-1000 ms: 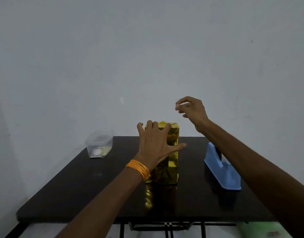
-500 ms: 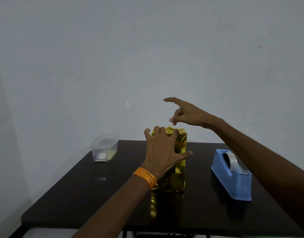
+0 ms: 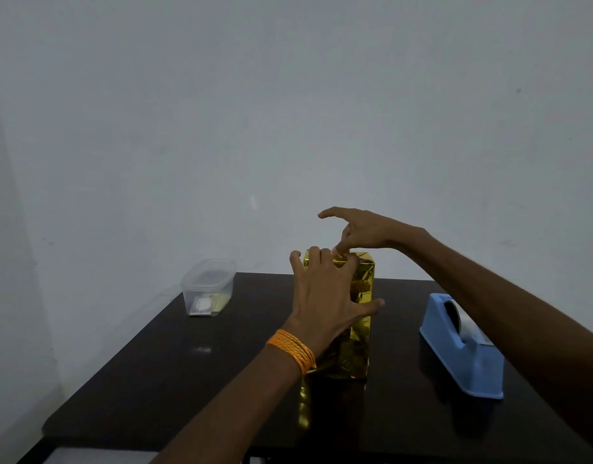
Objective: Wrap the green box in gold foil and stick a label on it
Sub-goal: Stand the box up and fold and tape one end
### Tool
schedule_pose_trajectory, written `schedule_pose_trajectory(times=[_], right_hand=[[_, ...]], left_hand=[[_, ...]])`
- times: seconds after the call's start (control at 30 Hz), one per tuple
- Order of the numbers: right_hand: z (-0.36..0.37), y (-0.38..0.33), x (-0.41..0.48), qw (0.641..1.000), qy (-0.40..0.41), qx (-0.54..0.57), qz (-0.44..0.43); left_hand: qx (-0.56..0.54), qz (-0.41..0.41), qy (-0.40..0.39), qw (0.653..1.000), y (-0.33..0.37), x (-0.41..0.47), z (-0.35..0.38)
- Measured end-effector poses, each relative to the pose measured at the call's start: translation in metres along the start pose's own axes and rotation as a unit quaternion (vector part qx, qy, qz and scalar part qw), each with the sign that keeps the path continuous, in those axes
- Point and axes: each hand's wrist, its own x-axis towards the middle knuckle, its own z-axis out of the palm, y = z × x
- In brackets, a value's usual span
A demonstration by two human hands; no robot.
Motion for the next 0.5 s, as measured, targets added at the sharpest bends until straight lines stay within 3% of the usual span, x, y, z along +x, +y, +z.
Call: schedule_pose_trajectory(times=[0.27, 0.33, 0.4, 0.5], right_hand=[[-0.016, -0.002, 0.002, 0.979, -0.040, -0.115, 0.163], [-0.008, 0.008, -0.006, 0.980, -0.013, -0.071, 0.184], [0.005, 0.025, -0.014, 0.981, 0.063, 0.007, 0.182], [0.028, 0.041, -0.027, 0.947, 0.133, 0.219, 0.194]], left_hand=[[0.010, -0.002, -0.005, 1.000, -0.001, -0.002, 0.001], [0.008, 0.000, -0.002, 1.000, -0.001, -0.002, 0.001], [0.013, 0.001, -0.006, 1.000, 0.000, -0.002, 0.000], [0.016, 0.006, 0.005, 1.000, -0.002, -0.002, 0.003]])
